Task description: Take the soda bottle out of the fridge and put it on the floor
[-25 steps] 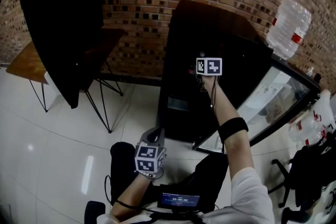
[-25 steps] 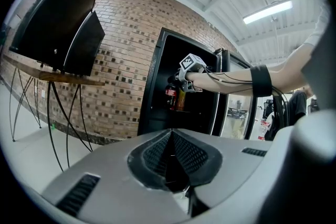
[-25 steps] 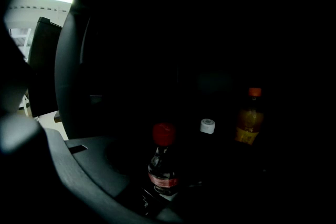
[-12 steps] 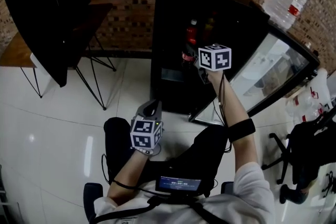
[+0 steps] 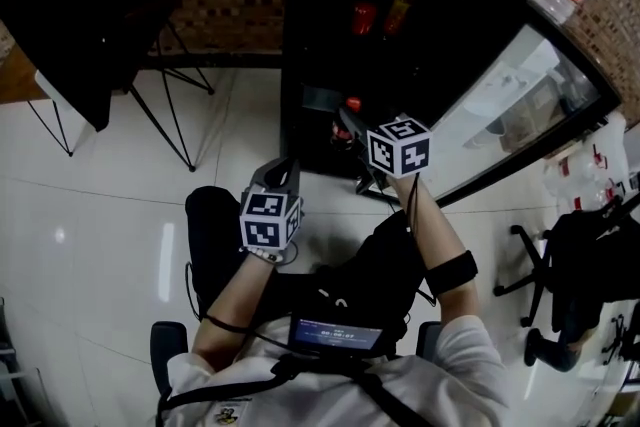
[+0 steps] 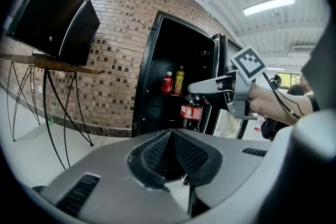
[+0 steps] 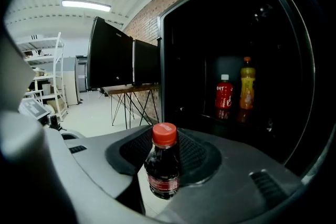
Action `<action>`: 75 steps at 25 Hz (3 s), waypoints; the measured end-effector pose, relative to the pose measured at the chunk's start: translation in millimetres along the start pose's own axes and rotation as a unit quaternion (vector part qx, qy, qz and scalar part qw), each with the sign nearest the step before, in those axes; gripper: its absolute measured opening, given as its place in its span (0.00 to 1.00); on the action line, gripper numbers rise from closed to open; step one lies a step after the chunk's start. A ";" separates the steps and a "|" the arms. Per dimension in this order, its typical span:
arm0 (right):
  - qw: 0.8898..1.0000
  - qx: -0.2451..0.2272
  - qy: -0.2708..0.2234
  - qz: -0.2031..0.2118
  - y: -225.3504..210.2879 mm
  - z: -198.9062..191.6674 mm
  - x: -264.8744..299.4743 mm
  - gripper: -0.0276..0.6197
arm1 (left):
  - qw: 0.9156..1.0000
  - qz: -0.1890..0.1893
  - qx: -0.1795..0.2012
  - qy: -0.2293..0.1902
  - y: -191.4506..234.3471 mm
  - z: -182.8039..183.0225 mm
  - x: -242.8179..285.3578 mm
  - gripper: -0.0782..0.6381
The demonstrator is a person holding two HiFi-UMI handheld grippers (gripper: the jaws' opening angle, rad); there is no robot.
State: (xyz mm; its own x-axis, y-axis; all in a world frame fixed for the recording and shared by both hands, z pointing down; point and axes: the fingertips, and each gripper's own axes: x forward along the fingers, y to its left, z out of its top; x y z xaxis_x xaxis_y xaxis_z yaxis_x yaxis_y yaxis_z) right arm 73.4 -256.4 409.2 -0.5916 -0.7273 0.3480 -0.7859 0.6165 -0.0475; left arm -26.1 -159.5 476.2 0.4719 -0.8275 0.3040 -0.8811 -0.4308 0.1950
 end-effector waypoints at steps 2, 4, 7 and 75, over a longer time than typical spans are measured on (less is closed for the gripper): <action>1.000 0.003 0.009 0.002 5.7 -16.3 2.0 0.30 | 1.000 0.000 -0.001 0.003 1.7 -2.3 4.8 0.11; 1.000 0.002 0.015 0.003 8.7 -27.0 6.1 0.30 | 1.000 0.000 0.000 0.003 3.0 -1.2 10.8 0.11; 1.000 0.000 0.029 0.003 17.1 -51.3 10.1 0.30 | 1.000 -0.002 -0.001 0.009 0.6 -7.8 13.0 0.11; 0.941 0.034 0.336 -0.024 30.6 -582.9 216.4 0.30 | 0.991 0.025 -0.079 0.103 94.7 -118.1 79.9 0.11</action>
State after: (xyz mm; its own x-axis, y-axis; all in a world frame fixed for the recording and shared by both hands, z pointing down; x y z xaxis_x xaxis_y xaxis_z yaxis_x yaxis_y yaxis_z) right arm 26.2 -219.2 1028.8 -0.3251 -0.3845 0.8640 -0.8317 0.5510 -0.0677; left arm -68.2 -223.9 629.1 0.4378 -0.7483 0.4983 -0.8958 -0.3158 0.3127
